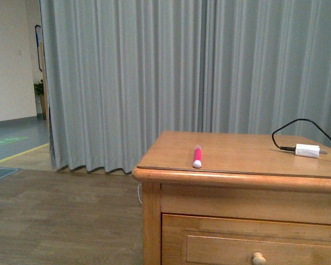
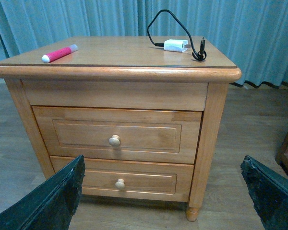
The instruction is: Place pink marker in drawer with both arms
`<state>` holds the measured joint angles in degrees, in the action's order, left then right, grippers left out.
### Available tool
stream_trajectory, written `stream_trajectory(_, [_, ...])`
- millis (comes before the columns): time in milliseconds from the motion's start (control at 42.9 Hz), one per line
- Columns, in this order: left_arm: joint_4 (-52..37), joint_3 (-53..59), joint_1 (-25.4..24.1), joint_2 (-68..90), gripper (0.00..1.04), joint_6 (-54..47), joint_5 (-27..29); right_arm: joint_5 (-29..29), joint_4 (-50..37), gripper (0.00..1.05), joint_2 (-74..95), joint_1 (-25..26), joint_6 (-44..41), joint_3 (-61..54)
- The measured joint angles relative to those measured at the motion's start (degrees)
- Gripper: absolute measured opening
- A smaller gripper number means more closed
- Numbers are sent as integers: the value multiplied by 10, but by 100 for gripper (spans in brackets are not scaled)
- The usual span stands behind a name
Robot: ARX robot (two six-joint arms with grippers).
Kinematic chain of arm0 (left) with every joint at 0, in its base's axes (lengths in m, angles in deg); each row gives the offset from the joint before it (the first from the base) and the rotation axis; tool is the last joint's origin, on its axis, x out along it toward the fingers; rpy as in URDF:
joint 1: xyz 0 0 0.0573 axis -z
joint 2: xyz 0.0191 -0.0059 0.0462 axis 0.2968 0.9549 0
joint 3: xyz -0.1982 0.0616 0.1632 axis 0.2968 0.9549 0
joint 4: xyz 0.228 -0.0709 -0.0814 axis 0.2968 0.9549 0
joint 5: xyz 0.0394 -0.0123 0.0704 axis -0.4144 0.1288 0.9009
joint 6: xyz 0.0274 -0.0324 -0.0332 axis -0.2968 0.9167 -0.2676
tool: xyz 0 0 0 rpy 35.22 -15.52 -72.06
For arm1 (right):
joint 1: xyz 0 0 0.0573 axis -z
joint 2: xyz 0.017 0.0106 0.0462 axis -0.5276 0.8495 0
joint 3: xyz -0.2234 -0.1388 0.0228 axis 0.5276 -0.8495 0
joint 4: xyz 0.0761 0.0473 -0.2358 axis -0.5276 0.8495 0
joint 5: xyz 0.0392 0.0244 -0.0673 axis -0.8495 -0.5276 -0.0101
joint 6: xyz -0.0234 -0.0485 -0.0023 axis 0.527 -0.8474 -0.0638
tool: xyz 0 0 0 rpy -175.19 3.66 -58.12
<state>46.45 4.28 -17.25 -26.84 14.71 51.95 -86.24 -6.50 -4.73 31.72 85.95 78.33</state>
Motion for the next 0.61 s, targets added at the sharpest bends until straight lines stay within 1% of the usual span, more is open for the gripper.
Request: stream_trajectory(606, [0, 0, 0, 0, 99, 0, 0, 0, 0, 96, 0, 0, 0, 0])
